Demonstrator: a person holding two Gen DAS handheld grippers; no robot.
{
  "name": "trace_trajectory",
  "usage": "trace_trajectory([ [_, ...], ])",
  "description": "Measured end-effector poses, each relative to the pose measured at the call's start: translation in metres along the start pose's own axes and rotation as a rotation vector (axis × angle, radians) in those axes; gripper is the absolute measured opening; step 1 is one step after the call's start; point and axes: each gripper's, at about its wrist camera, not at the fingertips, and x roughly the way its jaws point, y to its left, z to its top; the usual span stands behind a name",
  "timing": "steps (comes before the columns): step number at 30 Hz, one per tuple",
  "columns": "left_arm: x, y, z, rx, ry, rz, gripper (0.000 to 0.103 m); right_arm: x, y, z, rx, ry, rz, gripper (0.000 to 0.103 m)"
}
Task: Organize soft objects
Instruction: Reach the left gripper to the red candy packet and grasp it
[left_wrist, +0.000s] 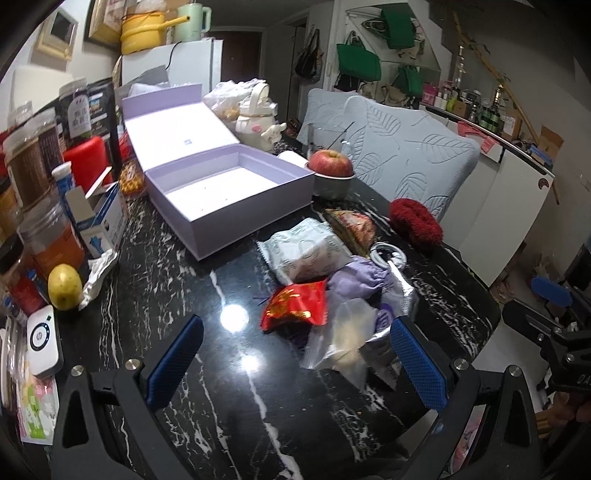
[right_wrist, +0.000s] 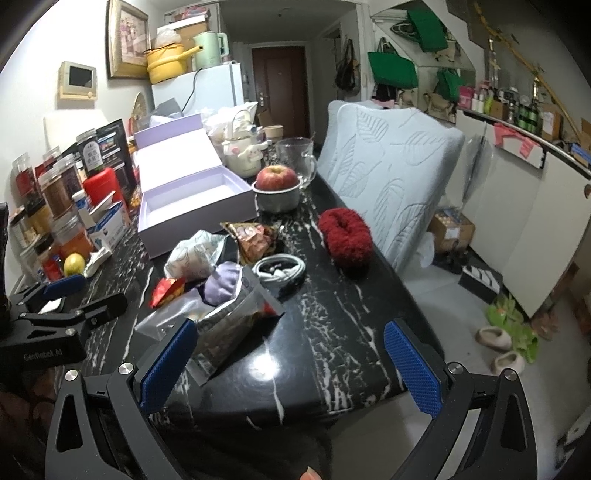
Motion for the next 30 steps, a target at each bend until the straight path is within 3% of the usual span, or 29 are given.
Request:
trace_trajectory([
  [8, 0.020, 0.022, -0.004, -0.057, 0.023, 0.012, 0.103, 0.028, 0.001, -0.007, -0.009, 0.049, 0.023, 0.103],
  [19, 0.065, 0.027, 0.005, -0.044, 0.083, -0.004, 0.100, 0.065, -0.005, -0.006, -0.004, 0.114, 0.036, 0.103],
  [30, 0.105, 0.034, 0.010, -0.051, 0.155, -0.045, 0.073, 0.085, -0.008, -0.001, -0.016, 0.136, 0.019, 0.103],
])
